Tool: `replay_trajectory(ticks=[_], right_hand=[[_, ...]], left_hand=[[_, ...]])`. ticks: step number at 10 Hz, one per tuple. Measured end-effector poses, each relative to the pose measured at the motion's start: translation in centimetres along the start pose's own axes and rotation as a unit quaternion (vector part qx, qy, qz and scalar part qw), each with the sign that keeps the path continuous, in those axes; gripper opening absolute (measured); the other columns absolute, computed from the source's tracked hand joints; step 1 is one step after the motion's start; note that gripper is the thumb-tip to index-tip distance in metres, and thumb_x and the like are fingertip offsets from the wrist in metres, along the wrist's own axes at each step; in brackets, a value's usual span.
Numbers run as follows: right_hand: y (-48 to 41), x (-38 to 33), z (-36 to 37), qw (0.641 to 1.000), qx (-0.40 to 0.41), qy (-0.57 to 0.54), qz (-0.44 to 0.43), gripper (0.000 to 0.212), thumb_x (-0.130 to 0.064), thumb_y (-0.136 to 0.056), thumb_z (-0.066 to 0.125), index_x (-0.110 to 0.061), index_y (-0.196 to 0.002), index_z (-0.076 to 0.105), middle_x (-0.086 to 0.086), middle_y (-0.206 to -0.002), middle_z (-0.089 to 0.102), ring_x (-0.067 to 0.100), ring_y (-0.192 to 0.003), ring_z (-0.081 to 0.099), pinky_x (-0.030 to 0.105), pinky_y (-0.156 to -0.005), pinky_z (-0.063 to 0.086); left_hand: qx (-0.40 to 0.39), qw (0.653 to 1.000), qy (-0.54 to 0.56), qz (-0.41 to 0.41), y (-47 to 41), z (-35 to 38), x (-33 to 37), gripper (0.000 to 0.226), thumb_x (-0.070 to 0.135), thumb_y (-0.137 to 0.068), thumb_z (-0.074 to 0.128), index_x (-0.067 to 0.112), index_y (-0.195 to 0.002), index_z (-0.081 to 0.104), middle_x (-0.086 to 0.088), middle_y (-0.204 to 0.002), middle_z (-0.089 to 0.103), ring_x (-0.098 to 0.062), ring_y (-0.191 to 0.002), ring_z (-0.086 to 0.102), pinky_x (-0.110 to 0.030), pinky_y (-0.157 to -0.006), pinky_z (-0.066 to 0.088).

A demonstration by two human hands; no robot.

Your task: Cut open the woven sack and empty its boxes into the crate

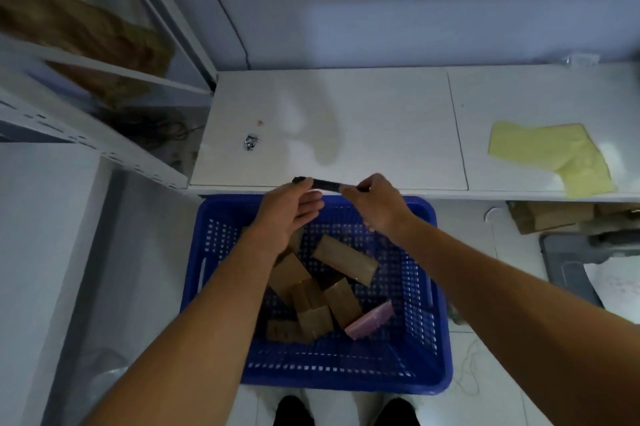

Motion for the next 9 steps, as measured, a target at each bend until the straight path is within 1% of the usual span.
replay_trajectory(ticks=[1, 2, 3, 4, 5, 6, 7, 8, 9], right_hand=[[-2.2, 0.0, 0.0, 0.998, 0.023, -0.055, 0.003, 0.034, -0.039, -0.091, 0.071, -0.014, -0.106, 0.053, 0.007, -0.08, 0.063, 0.019, -0.059, 0.057, 0.032, -0.056, 0.051], [-7.5, 1.3, 2.4, 0.993, 0.037, -0.115, 0.007, 0.031, -0.03, -0.092, 0.07, -0.007, -0.112, 0.06, 0.009, -0.082, 0.063, 0.02, -0.055, 0.057, 0.036, -0.061, 0.055], [-12.2, 2.9, 4.5, 0.989, 0.058, -0.132, 0.017, 0.025, -0.023, -0.097, 0.064, -0.006, -0.115, 0.063, 0.014, -0.09, 0.066, 0.022, -0.057, 0.058, 0.034, -0.06, 0.054], [-15.6, 4.1, 5.8, 0.992, 0.081, -0.097, -0.002, 0.018, -0.019, -0.098, 0.055, -0.012, -0.112, 0.064, 0.015, -0.099, 0.07, 0.026, -0.068, 0.064, 0.038, -0.066, 0.06], [-17.2, 5.0, 6.6, 0.993, 0.106, -0.036, -0.036, 0.019, -0.023, -0.098, 0.054, -0.016, -0.113, 0.064, 0.01, -0.103, 0.07, 0.03, -0.088, 0.068, 0.047, -0.082, 0.06], [-17.4, 5.2, 6.6, 0.99, 0.124, -0.012, -0.061, 0.019, -0.025, -0.099, 0.054, -0.017, -0.113, 0.064, 0.006, -0.1, 0.068, 0.029, -0.088, 0.067, 0.045, -0.082, 0.059], [-17.5, 5.4, 6.4, 0.989, 0.129, -0.022, -0.064, 0.018, -0.025, -0.1, 0.053, -0.018, -0.114, 0.062, 0.002, -0.09, 0.064, 0.025, -0.079, 0.064, 0.045, -0.079, 0.06], [-16.3, 5.3, 6.3, 0.991, 0.126, -0.027, -0.034, 0.032, -0.028, -0.101, 0.051, -0.02, -0.132, 0.054, 0.006, -0.098, 0.065, 0.028, -0.086, 0.067, 0.046, -0.082, 0.06], [-14.6, 5.3, 6.1, 0.993, 0.116, -0.012, 0.005, 0.044, -0.027, -0.102, 0.048, -0.02, -0.144, 0.041, 0.012, -0.109, 0.063, 0.03, -0.088, 0.068, 0.044, -0.079, 0.06]], left_hand=[[0.002, 1.0, 0.011, -0.001, -2.1, -0.1, 0.6, 0.012, 0.02, -0.097, 0.068, 0.01, -0.103, 0.068, -0.007, -0.092, 0.079, -0.02, -0.093, 0.074, -0.033, -0.087, 0.059], [0.001, 1.0, 0.028, -0.002, -7.9, -0.3, -0.2, 0.013, 0.02, -0.099, 0.066, 0.007, -0.1, 0.065, -0.008, -0.098, 0.077, -0.019, -0.095, 0.072, -0.031, -0.085, 0.058], [0.009, 0.999, 0.029, -0.014, -12.7, -0.5, -1.4, 0.016, 0.017, -0.102, 0.06, 0.002, -0.105, 0.062, -0.013, -0.106, 0.075, -0.019, -0.091, 0.071, -0.029, -0.075, 0.058], [0.002, 1.0, 0.008, -0.023, -16.1, -0.9, -2.5, 0.018, 0.017, -0.101, 0.061, 0.002, -0.11, 0.063, -0.013, -0.106, 0.075, -0.019, -0.087, 0.071, -0.03, -0.073, 0.059], [-0.017, 1.0, -0.007, -0.021, -18.2, -1.2, -3.1, 0.019, 0.018, -0.103, 0.06, 0.005, -0.116, 0.062, -0.008, -0.094, 0.075, -0.017, -0.083, 0.071, -0.028, -0.068, 0.059], [-0.029, 0.999, -0.018, -0.012, -19.1, -1.4, -2.9, 0.015, 0.021, -0.102, 0.061, 0.008, -0.11, 0.064, -0.004, -0.091, 0.076, -0.013, -0.081, 0.071, -0.024, -0.062, 0.06], [-0.024, 0.999, -0.04, -0.005, -19.0, -1.2, -2.5, 0.012, 0.022, -0.101, 0.062, 0.011, -0.098, 0.064, -0.002, -0.088, 0.076, -0.011, -0.074, 0.068, -0.025, -0.063, 0.06], [-0.016, 0.998, -0.059, -0.009, -18.1, -1.1, -2.4, 0.016, 0.024, -0.101, 0.063, 0.009, -0.105, 0.065, -0.002, -0.088, 0.076, -0.007, -0.058, 0.068, -0.024, -0.057, 0.06], [-0.005, 0.996, -0.088, -0.009, -16.3, -1.8, -2.7, 0.013, 0.02, -0.101, 0.062, 0.008, -0.105, 0.065, -0.003, -0.093, 0.076, -0.012, -0.072, 0.071, -0.026, -0.062, 0.059]])
Point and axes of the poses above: each hand's wrist, its own y-axis away from the middle knuckle, its own z-axis out of the palm, x = y × z, the point moved 3 cm from there along -y, towards the middle knuckle
